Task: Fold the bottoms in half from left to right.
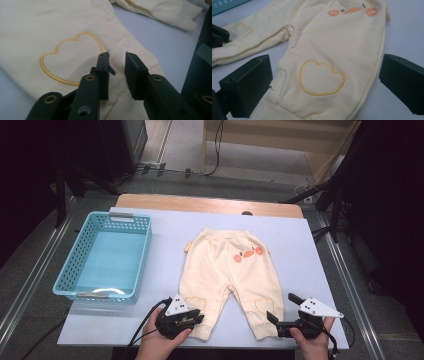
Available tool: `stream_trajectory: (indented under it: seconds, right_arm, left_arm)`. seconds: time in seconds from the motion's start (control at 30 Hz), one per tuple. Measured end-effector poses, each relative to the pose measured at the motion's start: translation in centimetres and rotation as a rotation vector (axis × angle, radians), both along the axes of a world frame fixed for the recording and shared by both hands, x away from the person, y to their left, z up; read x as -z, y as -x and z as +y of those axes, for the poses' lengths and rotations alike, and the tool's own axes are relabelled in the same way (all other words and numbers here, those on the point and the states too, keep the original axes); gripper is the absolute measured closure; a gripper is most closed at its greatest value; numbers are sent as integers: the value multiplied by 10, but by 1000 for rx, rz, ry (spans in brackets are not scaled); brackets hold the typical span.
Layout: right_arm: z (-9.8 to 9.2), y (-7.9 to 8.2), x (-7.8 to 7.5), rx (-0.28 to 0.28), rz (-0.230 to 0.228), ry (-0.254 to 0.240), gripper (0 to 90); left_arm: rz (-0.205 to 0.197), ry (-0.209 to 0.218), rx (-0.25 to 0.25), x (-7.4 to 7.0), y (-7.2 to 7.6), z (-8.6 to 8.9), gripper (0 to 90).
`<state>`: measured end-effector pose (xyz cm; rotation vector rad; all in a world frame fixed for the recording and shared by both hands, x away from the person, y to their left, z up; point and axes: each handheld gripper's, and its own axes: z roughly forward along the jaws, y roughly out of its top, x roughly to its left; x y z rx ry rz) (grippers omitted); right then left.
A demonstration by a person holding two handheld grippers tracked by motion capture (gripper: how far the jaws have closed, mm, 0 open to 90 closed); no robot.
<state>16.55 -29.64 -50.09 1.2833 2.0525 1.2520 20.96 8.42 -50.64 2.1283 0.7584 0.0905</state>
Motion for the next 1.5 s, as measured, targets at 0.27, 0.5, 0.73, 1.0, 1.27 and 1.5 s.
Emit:
stream_trajectory:
  seconds: [0.27,0.5,0.73,1.0,1.27,1.5]
  right_arm:
    - [1,1,0,-6,-4,3,0]
    - [2,1,0,-14,-5,6,0]
    - [4,1,0,-20,-9,4,0]
    - [5,1,0,-20,-10,1,0]
    - [6,1,-1,-25,-8,2,0]
    - [9,1,-1,-30,-9,1,0]
  left_arm:
    - [-60,33,-11,-18,-7,-1,400]
    - [-92,36,-25,-32,-22,-1,186]
    - [-103,51,-34,-44,-43,-6,0]
    - [-114,61,-59,-55,-69,-13,0]
    - [-119,46,-89,-63,-99,-21,0]
    - [-115,45,-151,-65,-129,-22,145]
